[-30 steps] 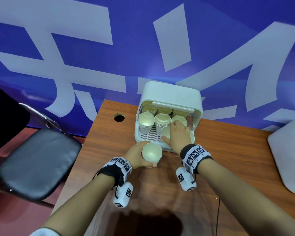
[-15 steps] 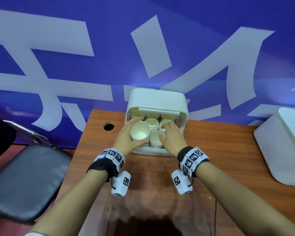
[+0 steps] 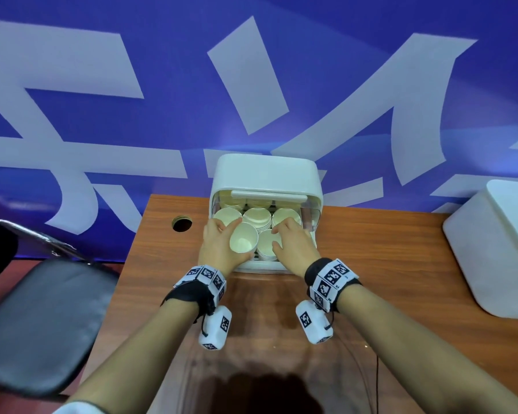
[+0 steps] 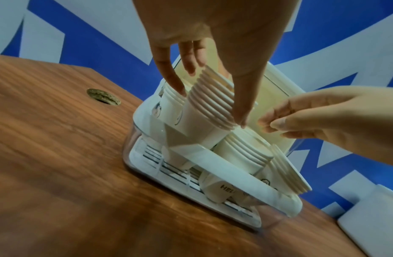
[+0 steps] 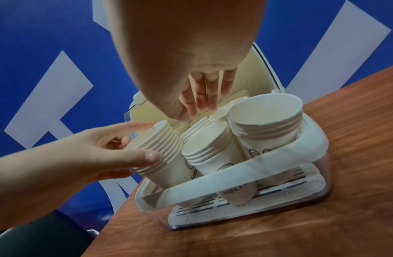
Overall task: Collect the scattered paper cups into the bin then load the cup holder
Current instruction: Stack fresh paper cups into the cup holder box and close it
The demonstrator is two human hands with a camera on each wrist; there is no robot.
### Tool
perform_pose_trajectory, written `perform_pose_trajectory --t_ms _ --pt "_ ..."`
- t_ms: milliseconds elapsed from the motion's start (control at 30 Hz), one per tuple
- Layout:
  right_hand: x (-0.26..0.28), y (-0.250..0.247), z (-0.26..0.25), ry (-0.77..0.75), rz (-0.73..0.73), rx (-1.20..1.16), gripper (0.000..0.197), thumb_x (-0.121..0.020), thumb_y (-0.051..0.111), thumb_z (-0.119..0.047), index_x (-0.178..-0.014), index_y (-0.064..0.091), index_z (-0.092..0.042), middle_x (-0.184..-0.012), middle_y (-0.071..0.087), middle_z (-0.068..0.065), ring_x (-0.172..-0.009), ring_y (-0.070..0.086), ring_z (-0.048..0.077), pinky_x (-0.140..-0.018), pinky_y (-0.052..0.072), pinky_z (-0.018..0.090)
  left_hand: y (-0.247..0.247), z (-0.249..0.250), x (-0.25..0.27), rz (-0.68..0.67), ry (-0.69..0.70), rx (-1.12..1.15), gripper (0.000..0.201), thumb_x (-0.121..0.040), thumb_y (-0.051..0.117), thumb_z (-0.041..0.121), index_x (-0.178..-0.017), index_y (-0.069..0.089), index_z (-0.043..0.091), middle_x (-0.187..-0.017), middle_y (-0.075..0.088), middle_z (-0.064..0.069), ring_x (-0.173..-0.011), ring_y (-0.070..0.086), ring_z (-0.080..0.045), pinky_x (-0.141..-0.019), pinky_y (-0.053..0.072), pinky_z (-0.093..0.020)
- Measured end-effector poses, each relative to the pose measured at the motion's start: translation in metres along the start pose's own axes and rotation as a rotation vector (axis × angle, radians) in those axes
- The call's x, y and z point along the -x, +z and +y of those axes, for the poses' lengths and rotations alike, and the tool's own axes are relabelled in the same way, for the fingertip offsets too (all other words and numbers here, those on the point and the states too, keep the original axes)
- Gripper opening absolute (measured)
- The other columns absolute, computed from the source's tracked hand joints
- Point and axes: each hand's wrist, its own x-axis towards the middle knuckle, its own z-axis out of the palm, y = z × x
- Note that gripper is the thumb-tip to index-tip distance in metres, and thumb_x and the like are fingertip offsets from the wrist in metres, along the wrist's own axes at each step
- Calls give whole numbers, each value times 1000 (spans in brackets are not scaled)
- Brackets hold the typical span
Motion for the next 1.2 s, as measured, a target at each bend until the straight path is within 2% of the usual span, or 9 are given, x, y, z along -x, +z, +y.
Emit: perform_pose_trajectory --t_ms 200,367,533,667,867,967,1067,1133,1200 --pt "-2 4 2 1 -36 -18 36 -92 51 -22 -127 52 -16 -127 48 2 -116 51 21 -100 34 34 -3 1 -5 -122 10 -22 85 -66 81 41 -141 42 27 -119 42 -4 -105 55 -24 -90 49 -35" --pt "-4 9 1 -25 -84 -42 39 -92 52 -20 -130 50 -14 -127 48 4 -115 51 22 -100 40 36 -2 -12 -6 -165 -32 -29 92 -68 82 37 -146 36 19 -139 50 -6 -125 49 -24 -102 39 -33" --pt "-6 15 0 -27 -107 -55 36 -92 53 -20 -128 52 -16 -125 48 4 -110 53 23 -98 41 35 -2 0 -11 -168 -55 -131 91 -69 80 40 -146 34 24 -144 47 1 -130 46 -20 -103 41 -34" --pt "-9 17 -3 -27 -117 -55 34 -91 54 -20 -124 54 -17 -124 49 3 -109 53 23 -97 41 34 -5 5 -12 -175 -93 -210 89 -69 77 47 -145 33 31 -142 49 7 -127 50 -18 -96 46 -35" --pt "-9 11 -6 -43 -63 -111 32 -89 54 -18 -121 55 -17 -121 50 3 -104 56 26 -93 45 37 -4 7 -9 -210 -67 -216 94 -73 74 46 -150 22 33 -140 49 2 -122 53 -19 -90 49 -35" --pt "-11 1 -7 -73 19 -143 33 -90 53 -16 -123 55 -16 -122 51 2 -108 55 24 -93 45 35 -8 1 -5 -208 -13 -139 96 -71 76 43 -150 22 34 -117 55 1 -105 55 -18 -80 49 -33" --pt "-14 -9 -8 -85 65 -163 34 -90 54 -15 -124 56 -15 -121 52 1 -109 54 22 -95 46 36 -13 -2 -5 -162 67 -140 58 -76 74 37 -130 51 31 -95 61 7 -89 54 -15 -71 44 -28" --pt "-15 -12 -9 -84 59 -170 33 -90 54 -15 -124 56 -15 -121 52 1 -110 53 22 -96 45 36 -14 -3 -5 -178 157 -243 27 -81 71 35 -103 67 20 -93 65 3 -96 55 -19 -70 39 -27" --pt "-14 -13 -9 -79 48 -171 33 -91 53 -15 -123 56 -14 -121 52 2 -110 53 22 -95 45 35 -13 -4 -8 -244 202 -320 22 -85 68 33 -95 70 14 -95 66 -1 -101 53 -22 -73 38 -27"
